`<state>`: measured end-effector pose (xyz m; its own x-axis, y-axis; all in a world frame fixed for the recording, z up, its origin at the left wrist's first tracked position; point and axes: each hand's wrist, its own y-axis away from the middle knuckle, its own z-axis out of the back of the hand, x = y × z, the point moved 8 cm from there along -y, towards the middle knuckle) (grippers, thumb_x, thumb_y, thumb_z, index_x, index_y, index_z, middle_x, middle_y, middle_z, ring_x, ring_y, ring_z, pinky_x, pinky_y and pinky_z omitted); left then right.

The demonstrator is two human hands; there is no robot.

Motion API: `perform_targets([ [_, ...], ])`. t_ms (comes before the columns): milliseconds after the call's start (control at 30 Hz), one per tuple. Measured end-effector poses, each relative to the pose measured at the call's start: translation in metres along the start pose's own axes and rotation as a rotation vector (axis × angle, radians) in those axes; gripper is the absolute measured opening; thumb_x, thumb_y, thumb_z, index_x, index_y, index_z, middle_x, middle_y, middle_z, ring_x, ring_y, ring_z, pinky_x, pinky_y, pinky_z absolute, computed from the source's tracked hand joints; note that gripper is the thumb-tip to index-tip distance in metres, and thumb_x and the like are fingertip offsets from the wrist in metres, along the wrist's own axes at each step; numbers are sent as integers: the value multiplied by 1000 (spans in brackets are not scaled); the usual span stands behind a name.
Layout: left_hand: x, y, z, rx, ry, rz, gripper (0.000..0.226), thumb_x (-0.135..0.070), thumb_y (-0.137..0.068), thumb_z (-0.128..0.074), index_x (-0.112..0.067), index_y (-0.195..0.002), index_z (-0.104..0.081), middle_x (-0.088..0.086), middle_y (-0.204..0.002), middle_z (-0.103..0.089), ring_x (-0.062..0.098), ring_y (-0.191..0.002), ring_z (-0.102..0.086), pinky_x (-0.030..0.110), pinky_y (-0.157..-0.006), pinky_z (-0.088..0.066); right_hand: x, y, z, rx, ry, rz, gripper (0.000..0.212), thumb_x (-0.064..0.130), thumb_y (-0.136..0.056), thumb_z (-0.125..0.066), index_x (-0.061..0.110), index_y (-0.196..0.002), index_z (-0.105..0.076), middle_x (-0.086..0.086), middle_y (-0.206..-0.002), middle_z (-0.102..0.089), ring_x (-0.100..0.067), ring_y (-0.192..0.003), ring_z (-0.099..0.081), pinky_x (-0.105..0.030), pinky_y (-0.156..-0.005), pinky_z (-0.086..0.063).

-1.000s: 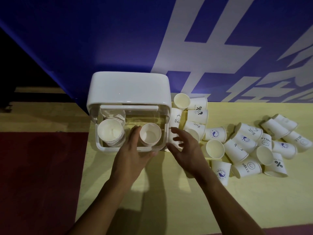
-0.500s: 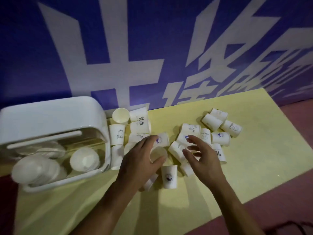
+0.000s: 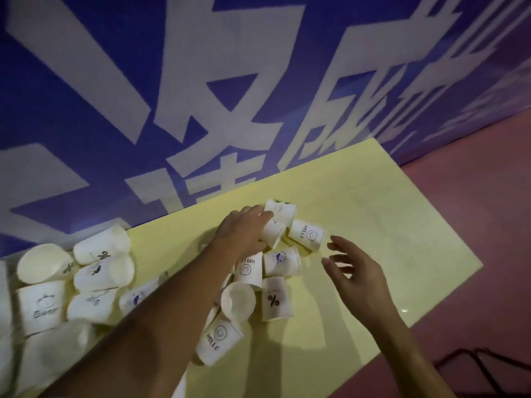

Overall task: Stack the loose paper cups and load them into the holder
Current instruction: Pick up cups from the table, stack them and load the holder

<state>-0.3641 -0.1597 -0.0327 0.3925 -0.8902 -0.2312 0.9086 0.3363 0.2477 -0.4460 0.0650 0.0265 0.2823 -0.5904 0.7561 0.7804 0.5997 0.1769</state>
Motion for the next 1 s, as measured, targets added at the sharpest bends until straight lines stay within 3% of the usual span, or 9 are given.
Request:
perform_targets([
  [133, -13, -31, -17, 93, -237, -112, 74, -31, -86, -70, -32, -151, -34, -2, -150, -40, 22, -127, -48, 38, -98, -42, -31, -28, 11, 0, 9, -42, 44, 24, -94, -73, 28, -136, -61, 19, -120, -68, 1, -101, -67, -28, -85, -57],
  [300, -19, -43, -26, 76, -252, -155, 61, -17, -83, -70, -30, -138, -46, -4, -144, -44, 19, -126, -48, 35, -100, -41, -49, -68, -4, 46, 66, -45, 49, 23, -93, -74, 23, -140, -59, 7, -130, -66, -10, -104, -66, -25, -84, -51],
  [433, -12, -46, -28, 49, -176, -141, 55, -23, -80, -75, -27, -129, -48, -6, -129, -54, 16, -113, -54, 31, -94, -42, -45, -108, -25, 123, 148, -7, 62, 33, -91, -76, 17, -146, -53, -1, -142, -59, -20, -124, -59, -36, -103, -48],
  [533, 12, -38, -13, -14, 68, 32, 58, -35, -78, -78, -25, -126, -47, -5, -115, -60, 20, -106, -61, 30, -84, -44, -35, -137, -47, 171, 201, -6, 79, 40, -84, -81, 14, -150, -47, -7, -147, -53, -26, -136, -50, -40, -112, -42],
  [667, 67, 22, 23, -387, 720, 476, 74, -40, -78, -86, -30, -137, -43, -11, -123, -53, 12, -105, -58, 24, -75, -47, -35, -162, -83, 254, 371, -81, 101, 59, -73, -82, 21, -154, -36, -4, -146, -52, -28, -136, -46, -52, -107, -45],
  [767, 79, 78, 35, -507, 944, 516, 78, -37, -78, -88, -44, -138, -40, -16, -130, -56, 6, -108, -61, 22, -74, -54, -40, -169, -97, 257, 429, -130, 87, 56, -75, -82, 19, -144, -43, -6, -132, -60, -31, -122, -55, -50, -99, -49],
  [867, 88, 116, 32, -516, 1064, 523, 83, -28, -76, -90, -49, -137, -37, -18, -127, -58, 10, -110, -64, 35, -82, -60, -36, -171, -98, 195, 353, -76, 64, 38, -78, -82, 15, -130, -51, -8, -120, -65, -34, -109, -62, -47, -90, -51],
  [1000, 106, 154, 25, -531, 1114, 519, 77, -19, -74, -91, -51, -127, -46, -20, -127, -62, 13, -110, -66, 44, -88, -60, -6, -163, -92, 102, 190, 75, 71, 23, -79, -85, 10, -138, -47, -8, -125, -57, -24, -104, -57, -36, -82, -49],
])
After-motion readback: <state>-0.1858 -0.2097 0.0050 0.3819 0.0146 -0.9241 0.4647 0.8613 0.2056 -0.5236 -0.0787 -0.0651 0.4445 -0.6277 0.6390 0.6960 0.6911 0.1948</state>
